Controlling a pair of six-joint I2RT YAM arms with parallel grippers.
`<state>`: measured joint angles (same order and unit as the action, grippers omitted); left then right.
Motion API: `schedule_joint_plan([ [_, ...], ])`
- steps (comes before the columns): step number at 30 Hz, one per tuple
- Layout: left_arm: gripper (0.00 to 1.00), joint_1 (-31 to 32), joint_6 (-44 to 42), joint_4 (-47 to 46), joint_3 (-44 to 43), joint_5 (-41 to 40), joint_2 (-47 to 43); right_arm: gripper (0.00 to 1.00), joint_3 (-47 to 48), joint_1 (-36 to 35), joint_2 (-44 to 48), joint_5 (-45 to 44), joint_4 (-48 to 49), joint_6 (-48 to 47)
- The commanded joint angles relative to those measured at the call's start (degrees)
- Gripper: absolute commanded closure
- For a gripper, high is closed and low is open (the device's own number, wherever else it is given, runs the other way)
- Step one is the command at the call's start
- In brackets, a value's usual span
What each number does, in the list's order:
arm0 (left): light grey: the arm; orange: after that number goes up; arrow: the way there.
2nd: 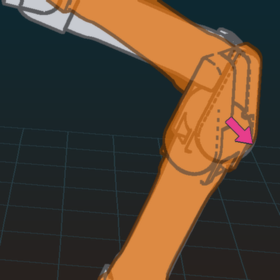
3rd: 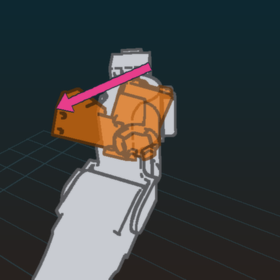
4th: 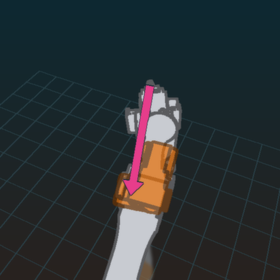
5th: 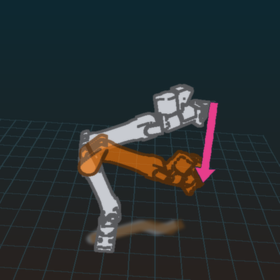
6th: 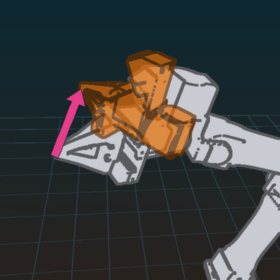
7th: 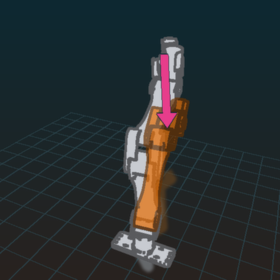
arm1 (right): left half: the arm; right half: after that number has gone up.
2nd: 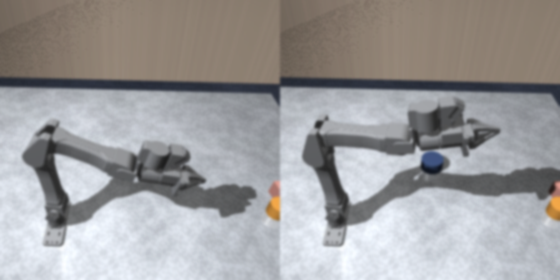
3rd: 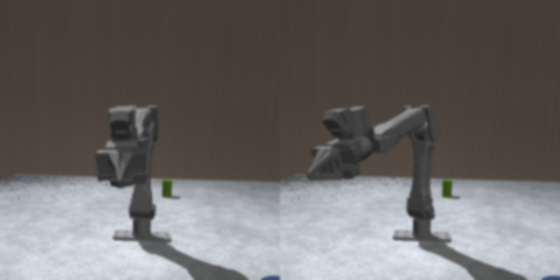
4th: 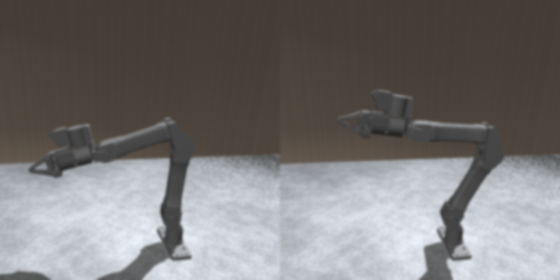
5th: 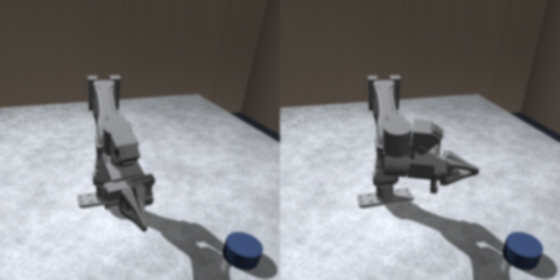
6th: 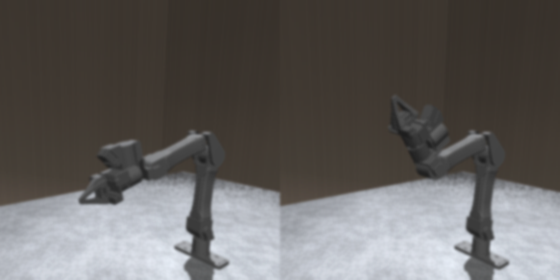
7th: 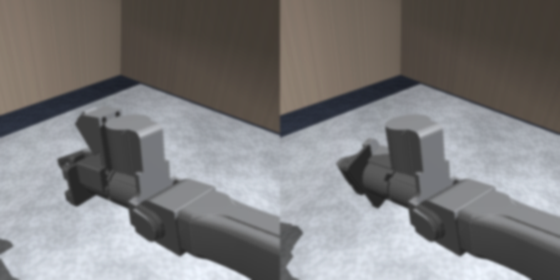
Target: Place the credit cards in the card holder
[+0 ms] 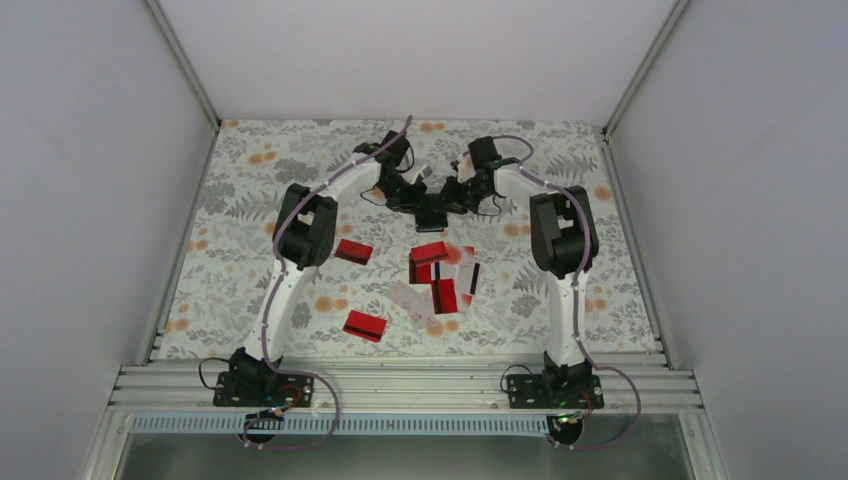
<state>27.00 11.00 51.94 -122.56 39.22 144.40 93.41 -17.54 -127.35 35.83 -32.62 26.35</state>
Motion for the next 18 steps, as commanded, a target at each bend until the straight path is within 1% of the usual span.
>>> schedule_joint_plan([
  [1, 0.98, 1.4, -0.1, 0.0, 0.2, -1.5, 4.5, 0.82, 2.0, -1.2, -2.6, 1.2, -0.8, -0.5],
  [7, 0.98, 1.4, -0.2, 0.0, -0.2, -1.4, 4.7, 0.81, 0.9, -1.3, -3.0, 1.9, -3.0, -0.6],
  [11, 0.98, 1.4, -0.4, 0.1, -0.2, -1.4, 4.9, 0.82, 1.3, -1.4, -3.2, 1.7, -5.7, -0.8],
  [18, 0.98, 1.4, -0.5, 0.2, -1.6, -2.2, 5.6, 0.81, 2.8, -1.4, -2.7, 3.0, -7.2, -0.2],
])
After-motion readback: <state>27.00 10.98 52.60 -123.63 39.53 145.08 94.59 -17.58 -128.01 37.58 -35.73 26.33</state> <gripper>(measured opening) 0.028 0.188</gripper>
